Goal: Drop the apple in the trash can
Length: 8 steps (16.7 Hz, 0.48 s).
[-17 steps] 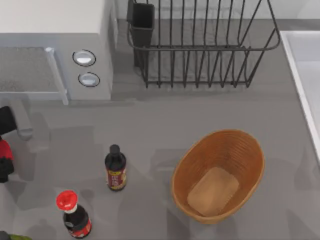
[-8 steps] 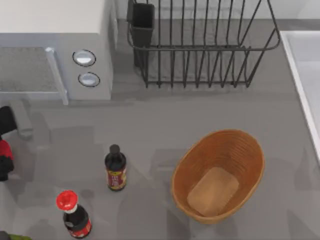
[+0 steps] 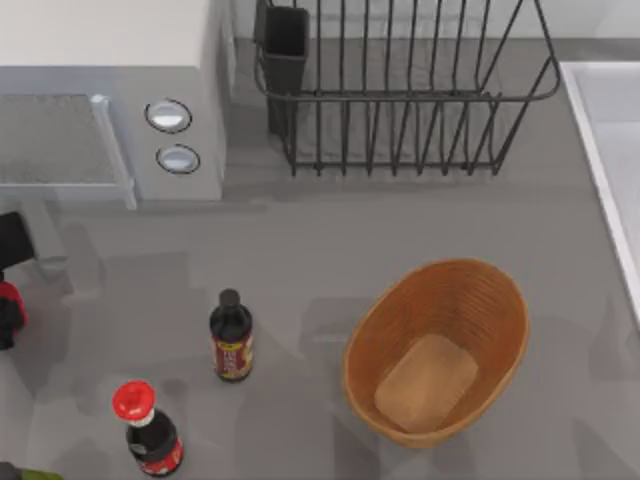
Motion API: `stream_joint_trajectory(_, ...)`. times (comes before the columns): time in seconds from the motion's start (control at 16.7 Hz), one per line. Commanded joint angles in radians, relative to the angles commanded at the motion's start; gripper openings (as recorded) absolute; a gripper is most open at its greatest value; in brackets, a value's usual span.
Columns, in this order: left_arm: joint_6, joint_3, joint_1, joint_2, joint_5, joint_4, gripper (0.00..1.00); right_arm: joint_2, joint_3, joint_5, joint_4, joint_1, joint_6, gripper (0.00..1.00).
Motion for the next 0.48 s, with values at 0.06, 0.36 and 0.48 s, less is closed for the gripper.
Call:
stream_joint_trajectory(0.06,0.000,0.000,0.000,0.000,0.000,0.000,0.00,0.000,0.000,0.000,0.000,0.000,0.000,1.00)
stream_joint_trajectory(0.36,-0.004,0.005,0.002,-0.022,-0.001,-0.017,0.00,0.000,0.000,0.000,0.000,0.000,0.000,1.00)
stream_joint_trajectory(0.48,-0.003,0.001,0.001,-0.023,-0.007,-0.030,0.00,0.000,0.000,0.000,0.000,0.000,0.000,1.00)
